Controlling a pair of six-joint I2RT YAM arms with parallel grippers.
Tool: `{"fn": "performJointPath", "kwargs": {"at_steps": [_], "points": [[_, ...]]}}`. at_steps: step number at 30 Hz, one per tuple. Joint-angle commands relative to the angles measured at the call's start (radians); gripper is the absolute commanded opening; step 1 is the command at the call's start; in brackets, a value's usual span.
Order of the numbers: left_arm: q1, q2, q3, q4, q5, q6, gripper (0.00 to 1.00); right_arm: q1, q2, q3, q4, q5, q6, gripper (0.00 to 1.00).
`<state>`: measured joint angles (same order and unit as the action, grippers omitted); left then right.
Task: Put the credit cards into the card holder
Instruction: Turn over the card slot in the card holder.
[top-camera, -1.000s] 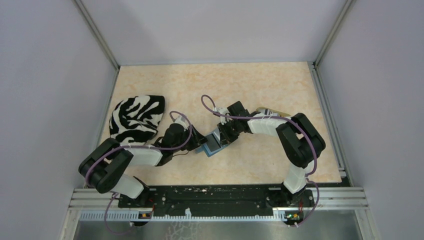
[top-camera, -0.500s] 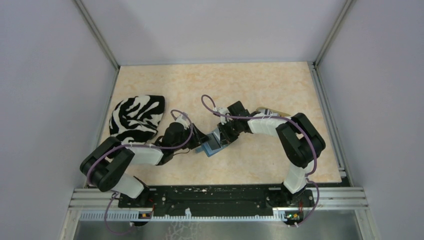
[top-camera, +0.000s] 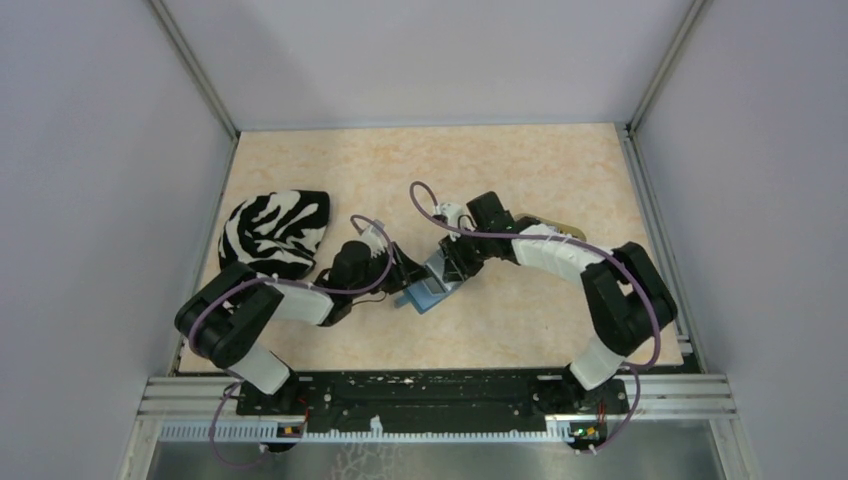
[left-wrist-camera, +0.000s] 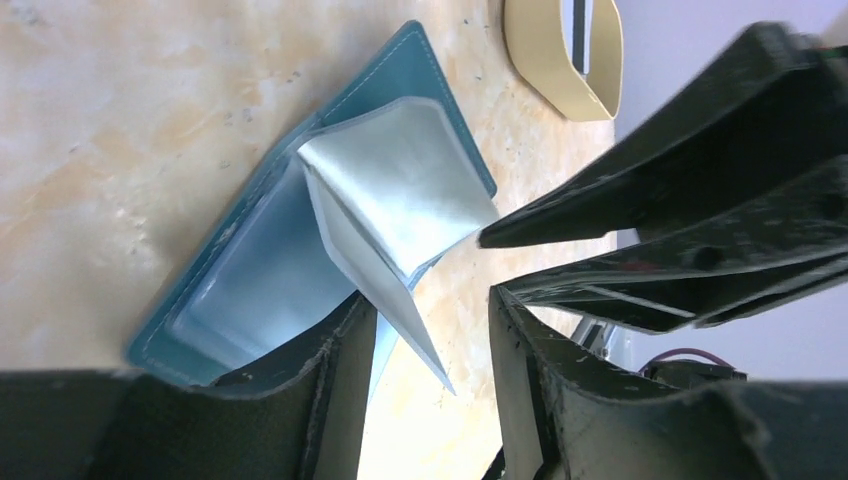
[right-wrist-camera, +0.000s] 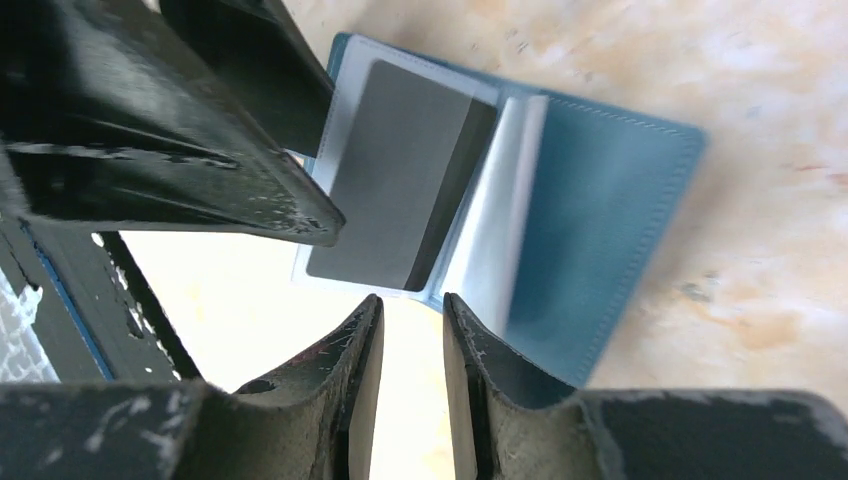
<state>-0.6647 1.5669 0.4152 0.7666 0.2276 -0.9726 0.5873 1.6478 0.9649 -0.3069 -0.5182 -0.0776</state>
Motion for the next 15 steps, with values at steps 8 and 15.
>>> {"fn": "performJointPath", "kwargs": {"at_steps": [8, 15], "points": [[0.006, 0.219, 0.17, 0.219, 0.179, -0.02, 0.63, -0.223, -0.284, 0.036, -0.07, -0.156, -0.158, 0.33], [-0.004, 0.37, 0.303, 0.218, 0.213, -0.006, 0.64, -0.416, -0.447, 0.013, -0.05, -0.278, -0.18, 0.37]]}}
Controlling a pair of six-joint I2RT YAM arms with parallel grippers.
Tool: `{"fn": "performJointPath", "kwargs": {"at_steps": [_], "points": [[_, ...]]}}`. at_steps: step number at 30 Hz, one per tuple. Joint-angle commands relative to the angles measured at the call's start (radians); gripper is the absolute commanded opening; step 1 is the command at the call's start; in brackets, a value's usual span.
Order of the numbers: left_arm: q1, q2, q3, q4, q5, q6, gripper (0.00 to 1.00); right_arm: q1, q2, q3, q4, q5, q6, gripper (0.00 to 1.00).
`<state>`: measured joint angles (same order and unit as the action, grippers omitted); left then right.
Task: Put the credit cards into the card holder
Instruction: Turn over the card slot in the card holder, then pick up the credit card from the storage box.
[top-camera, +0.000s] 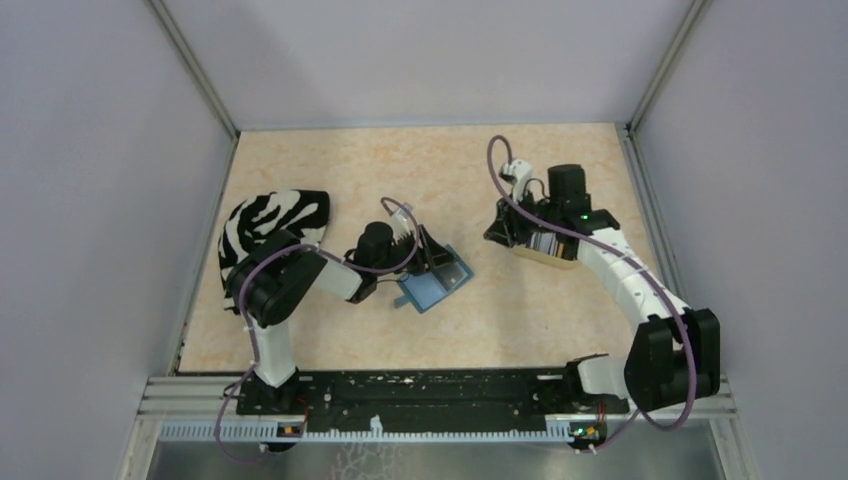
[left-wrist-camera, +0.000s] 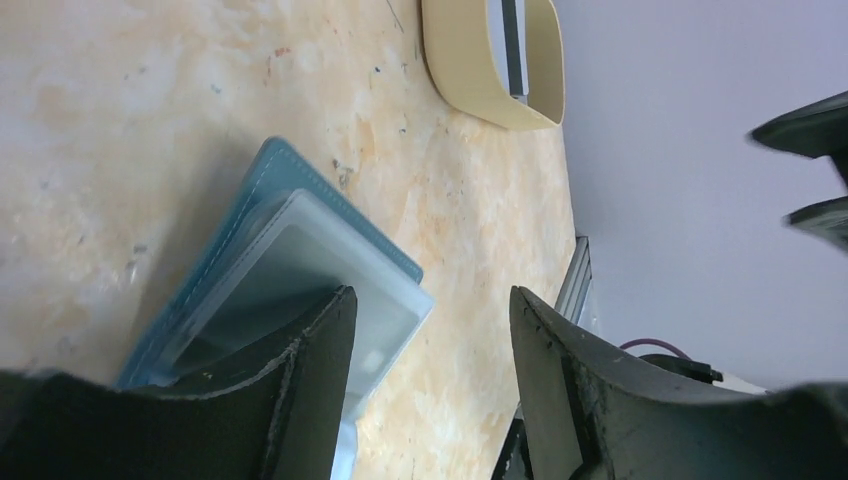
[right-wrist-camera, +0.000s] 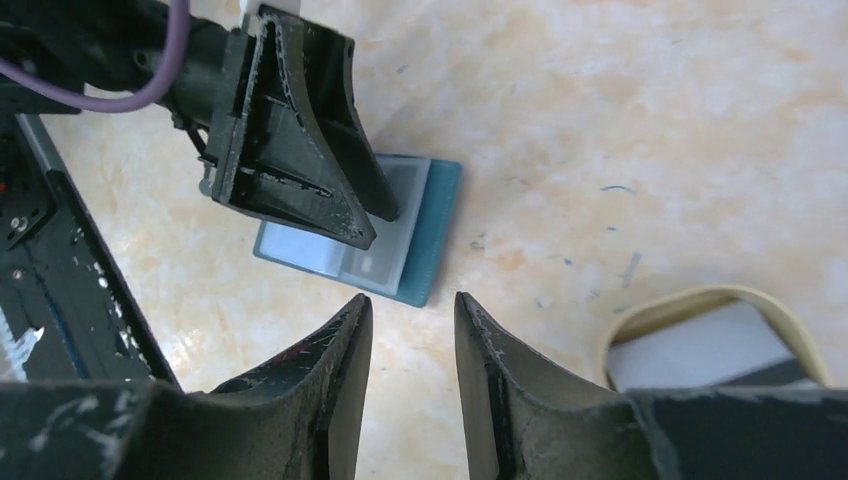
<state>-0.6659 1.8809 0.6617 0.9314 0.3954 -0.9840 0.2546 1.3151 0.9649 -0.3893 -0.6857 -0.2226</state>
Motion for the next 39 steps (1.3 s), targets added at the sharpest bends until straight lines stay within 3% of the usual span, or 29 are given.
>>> {"fn": "performJointPath", "kwargs": {"at_steps": [1, 4, 5, 7, 8, 13, 19, 23, 26, 31, 39], "points": [[-0.003, 0.068, 0.062, 0.053, 0.047, 0.015, 0.64, -0.109, -0.144, 0.006, 0.044, -0.127, -0.038, 0.38], [-0.002, 0.061, 0.074, 0.008, 0.038, 0.064, 0.64, -0.177, -0.252, -0.025, 0.107, -0.133, -0.037, 0.54], [-0.002, 0.051, 0.075, -0.003, 0.037, 0.09, 0.64, -0.189, -0.299, -0.04, 0.132, -0.112, -0.034, 0.72], [-0.001, 0.012, 0.078, -0.045, 0.03, 0.15, 0.64, -0.203, -0.333, -0.064, 0.17, -0.089, -0.048, 0.97], [-0.001, -0.011, 0.082, -0.069, 0.027, 0.186, 0.64, -0.208, -0.322, -0.065, 0.16, -0.091, -0.046, 0.98], [0.009, -0.12, 0.096, -0.197, -0.005, 0.363, 0.65, -0.217, -0.194, 0.021, 0.029, -0.093, 0.028, 0.98], [0.037, -0.327, -0.026, -0.202, -0.064, 0.441, 0.69, -0.464, -0.167, -0.127, 0.219, -0.115, 0.257, 0.88], [0.061, -0.46, -0.122, -0.208, -0.105, 0.429, 0.8, -0.512, -0.125, -0.158, 0.222, -0.07, 0.305, 0.77], [0.084, -0.512, -0.181, -0.201, -0.064, 0.375, 0.98, -0.513, -0.082, -0.161, 0.222, 0.029, 0.337, 0.7], [0.133, -0.537, -0.306, -0.077, 0.09, 0.273, 0.99, -0.515, 0.024, -0.158, 0.23, 0.132, 0.42, 0.65], [0.132, -0.558, -0.424, 0.085, 0.226, 0.193, 0.91, -0.516, 0.134, -0.124, 0.219, 0.188, 0.469, 0.72]]}}
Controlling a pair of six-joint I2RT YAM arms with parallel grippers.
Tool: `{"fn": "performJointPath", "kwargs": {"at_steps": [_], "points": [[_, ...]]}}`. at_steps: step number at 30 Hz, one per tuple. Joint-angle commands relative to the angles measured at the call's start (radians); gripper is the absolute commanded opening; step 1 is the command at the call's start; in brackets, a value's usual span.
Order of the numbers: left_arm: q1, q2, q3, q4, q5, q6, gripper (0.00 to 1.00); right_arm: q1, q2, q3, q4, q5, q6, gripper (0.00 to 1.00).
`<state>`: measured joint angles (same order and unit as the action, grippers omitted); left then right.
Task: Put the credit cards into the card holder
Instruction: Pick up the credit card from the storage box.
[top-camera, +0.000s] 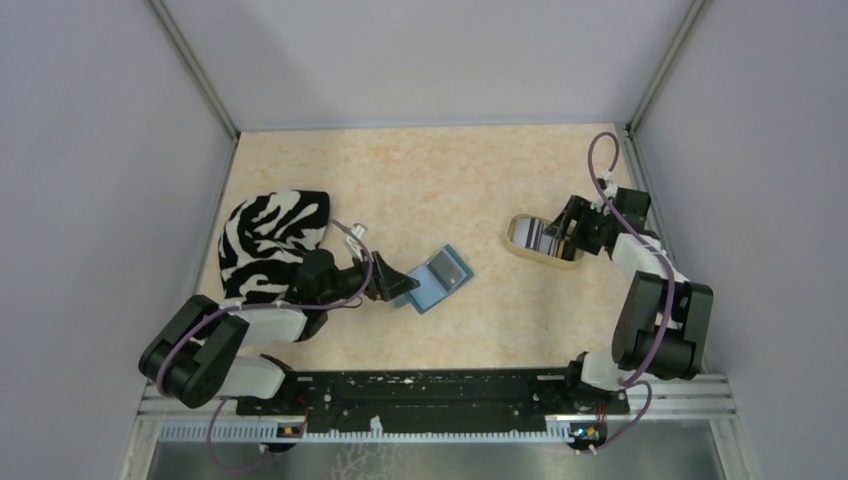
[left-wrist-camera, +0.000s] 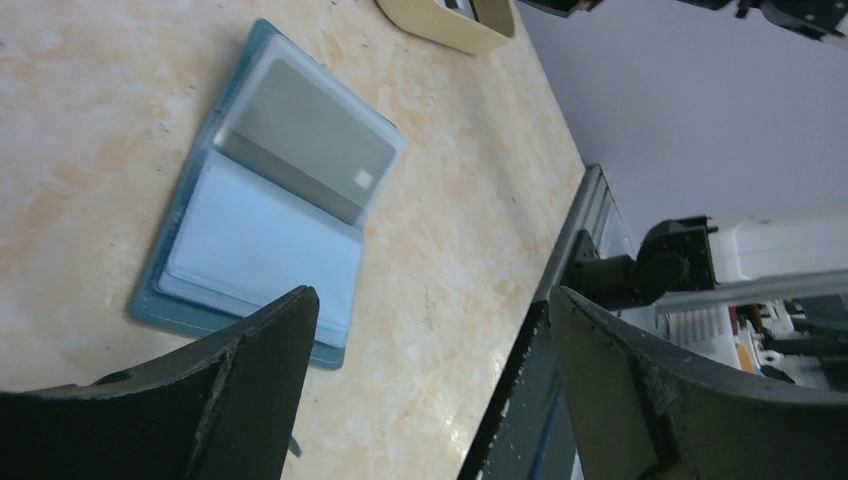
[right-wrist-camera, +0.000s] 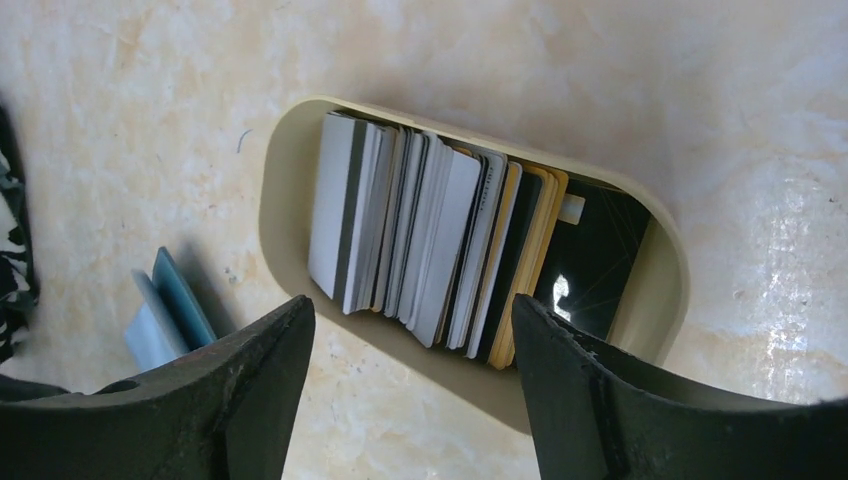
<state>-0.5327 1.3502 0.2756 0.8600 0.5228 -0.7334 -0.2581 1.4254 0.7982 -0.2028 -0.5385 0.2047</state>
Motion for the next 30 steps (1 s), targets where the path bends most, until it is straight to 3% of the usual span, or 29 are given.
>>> {"fn": "performJointPath", "kwargs": {"at_steps": [1, 13, 19, 24, 30], "points": [[0.001, -0.03, -0.05, 0.172, 0.099, -0.063, 0.91, -0.003, 0.034, 0.05, 0.027, 0.056, 0.044, 0.73], [0.0, -0.034, -0.098, 0.213, 0.093, -0.088, 0.9, 0.013, 0.14, 0.079, 0.018, 0.06, 0.059, 0.85], [0.0, -0.029, -0.096, 0.227, 0.103, -0.104, 0.9, 0.025, 0.181, 0.084, 0.018, 0.026, 0.074, 0.86], [0.0, -0.034, -0.097, 0.229, 0.104, -0.112, 0.9, 0.025, 0.184, 0.077, 0.035, -0.047, 0.097, 0.82], [-0.001, -0.042, -0.095, 0.224, 0.105, -0.117, 0.89, 0.007, 0.144, 0.052, 0.096, -0.181, 0.151, 0.71]]}}
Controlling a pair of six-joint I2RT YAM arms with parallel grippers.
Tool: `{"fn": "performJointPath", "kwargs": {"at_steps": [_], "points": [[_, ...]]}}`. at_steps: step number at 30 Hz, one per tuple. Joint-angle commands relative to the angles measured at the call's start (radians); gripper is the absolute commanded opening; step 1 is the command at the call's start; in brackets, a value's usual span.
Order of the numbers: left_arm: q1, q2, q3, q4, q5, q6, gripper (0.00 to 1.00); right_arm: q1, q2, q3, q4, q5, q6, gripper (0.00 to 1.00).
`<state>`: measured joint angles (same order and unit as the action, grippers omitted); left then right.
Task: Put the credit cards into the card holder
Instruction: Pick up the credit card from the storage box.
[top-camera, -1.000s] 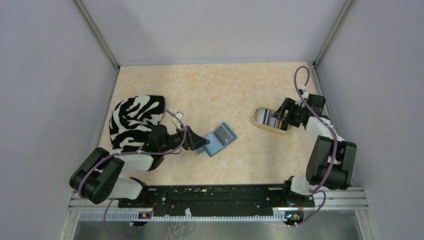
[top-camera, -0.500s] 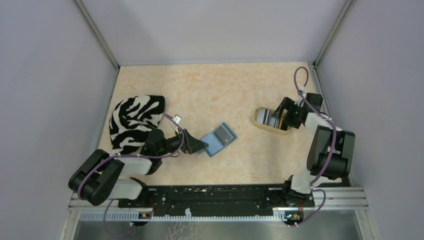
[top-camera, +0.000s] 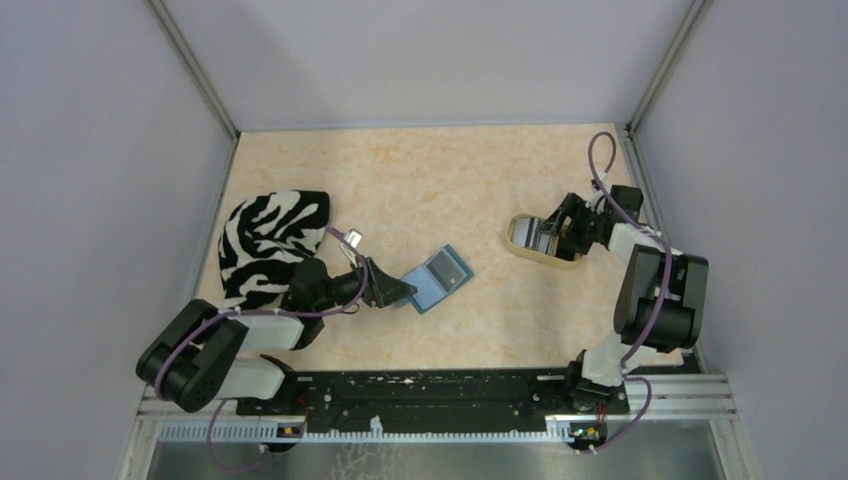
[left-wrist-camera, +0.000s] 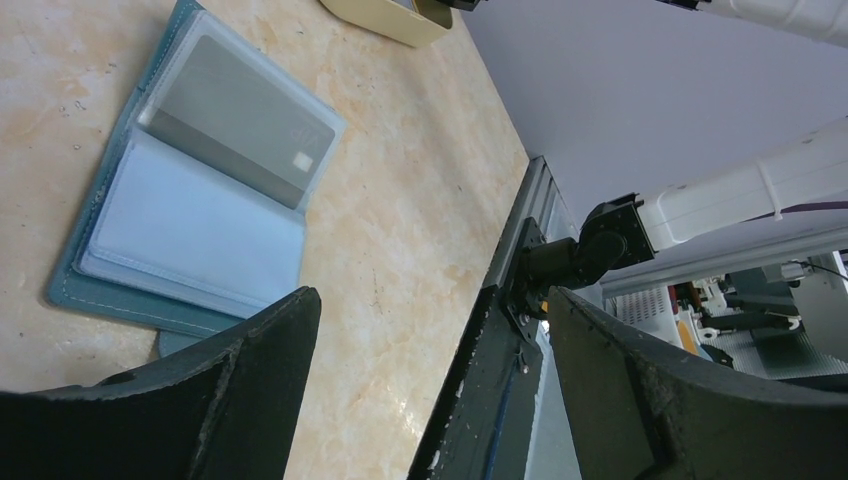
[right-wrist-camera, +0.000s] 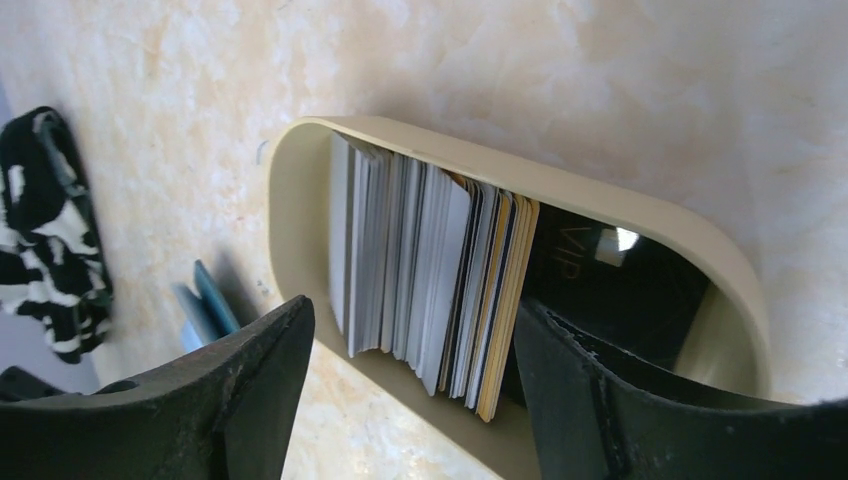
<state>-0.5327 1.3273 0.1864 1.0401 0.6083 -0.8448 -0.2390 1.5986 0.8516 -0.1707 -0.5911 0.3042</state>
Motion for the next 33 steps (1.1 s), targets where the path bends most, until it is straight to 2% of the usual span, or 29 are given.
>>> {"fn": "performJointPath", "kwargs": {"at_steps": [1, 6, 10, 13, 20, 26, 33], "points": [[0.0, -0.019, -0.004, 0.042, 0.019, -0.005, 0.89, -0.016, -0.036, -0.006, 0.074, -0.151, 0.061, 0.7], [0.0, -0.005, 0.002, 0.045, 0.021, -0.006, 0.89, -0.02, -0.043, -0.019, 0.1, -0.184, 0.076, 0.67], [-0.001, 0.013, 0.001, 0.064, 0.025, -0.014, 0.89, -0.02, 0.005, -0.023, 0.1, -0.175, 0.076, 0.57], [-0.001, 0.027, -0.003, 0.088, 0.03, -0.024, 0.89, -0.019, 0.04, -0.033, 0.117, -0.189, 0.086, 0.58], [0.0, 0.044, -0.005, 0.111, 0.037, -0.039, 0.88, -0.003, 0.066, -0.04, 0.122, -0.17, 0.076, 0.66], [0.0, 0.043, -0.005, 0.112, 0.039, -0.039, 0.88, -0.002, 0.067, -0.05, 0.162, -0.248, 0.098, 0.64], [0.0, 0.042, 0.002, 0.109, 0.046, -0.04, 0.88, -0.005, 0.069, -0.053, 0.162, -0.259, 0.099, 0.6]]}}
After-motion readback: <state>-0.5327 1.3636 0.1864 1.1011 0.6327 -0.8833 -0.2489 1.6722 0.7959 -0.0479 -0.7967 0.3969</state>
